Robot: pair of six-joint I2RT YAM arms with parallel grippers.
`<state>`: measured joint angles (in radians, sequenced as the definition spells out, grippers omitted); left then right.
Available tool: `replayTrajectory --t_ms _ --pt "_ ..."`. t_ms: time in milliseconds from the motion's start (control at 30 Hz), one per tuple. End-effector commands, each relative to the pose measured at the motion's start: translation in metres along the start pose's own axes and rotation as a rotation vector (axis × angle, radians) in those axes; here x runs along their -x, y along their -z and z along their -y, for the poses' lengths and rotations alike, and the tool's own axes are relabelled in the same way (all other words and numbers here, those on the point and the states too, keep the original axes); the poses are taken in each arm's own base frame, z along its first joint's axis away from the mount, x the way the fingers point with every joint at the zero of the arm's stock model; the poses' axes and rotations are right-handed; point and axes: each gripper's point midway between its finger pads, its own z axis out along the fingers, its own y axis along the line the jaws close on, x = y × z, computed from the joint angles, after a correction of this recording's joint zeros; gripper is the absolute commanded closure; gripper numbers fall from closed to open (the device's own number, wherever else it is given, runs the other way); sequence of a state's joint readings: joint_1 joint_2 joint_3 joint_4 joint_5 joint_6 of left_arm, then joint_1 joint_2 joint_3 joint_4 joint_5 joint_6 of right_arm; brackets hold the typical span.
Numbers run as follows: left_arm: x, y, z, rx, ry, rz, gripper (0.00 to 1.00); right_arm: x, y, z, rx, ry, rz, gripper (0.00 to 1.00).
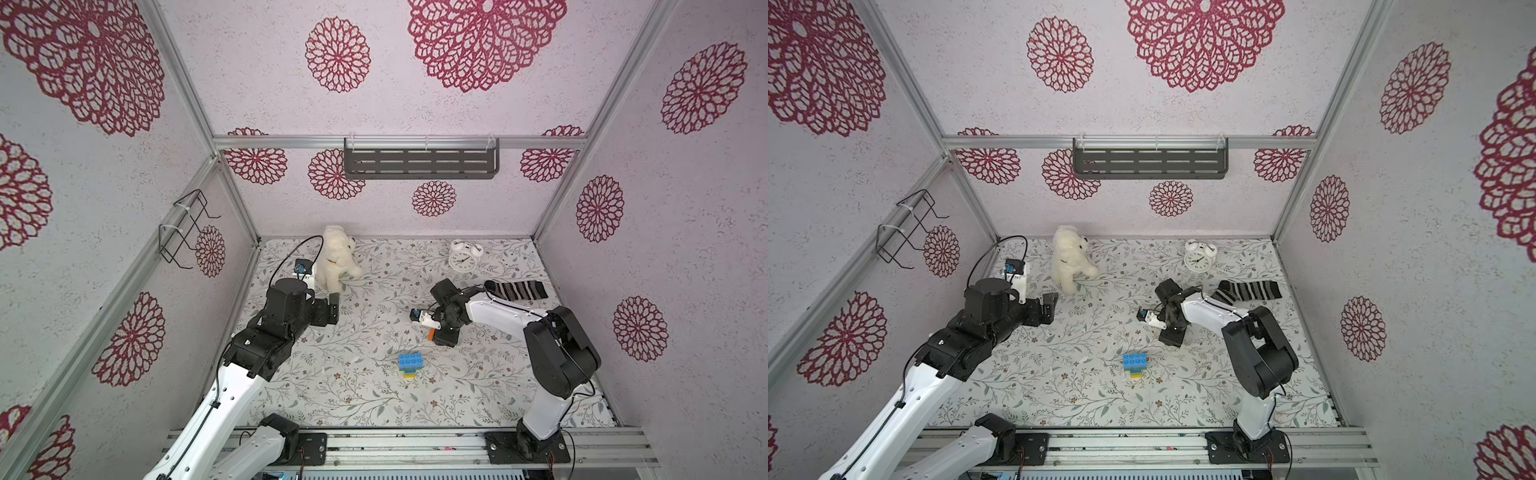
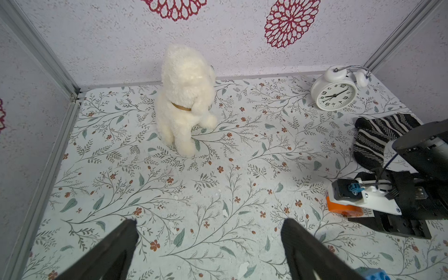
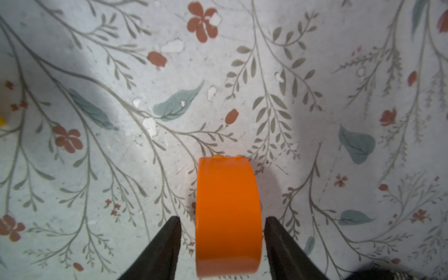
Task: Assemble an ice cream with lego
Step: Pick up the lego brick from the center of the board.
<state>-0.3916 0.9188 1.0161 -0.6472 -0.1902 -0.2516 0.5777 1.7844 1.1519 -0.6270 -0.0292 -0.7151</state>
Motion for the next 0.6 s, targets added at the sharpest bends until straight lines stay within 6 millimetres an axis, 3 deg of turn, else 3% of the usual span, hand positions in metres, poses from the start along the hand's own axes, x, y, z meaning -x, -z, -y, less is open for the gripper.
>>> replayTrajectory --t_ms 0,567 --pt "0.0041 -0.0019 -0.0002 -0.006 0.006 0.016 0.03 0.0073 0.0068 0.004 -0.009 -0.006 0.009 0.46" --pt "0.0028 -0.0032 0.0001 -0.008 -0.001 0.009 0.03 0.0076 0.0029 0.0 0.02 -0.011 0.005 0.65"
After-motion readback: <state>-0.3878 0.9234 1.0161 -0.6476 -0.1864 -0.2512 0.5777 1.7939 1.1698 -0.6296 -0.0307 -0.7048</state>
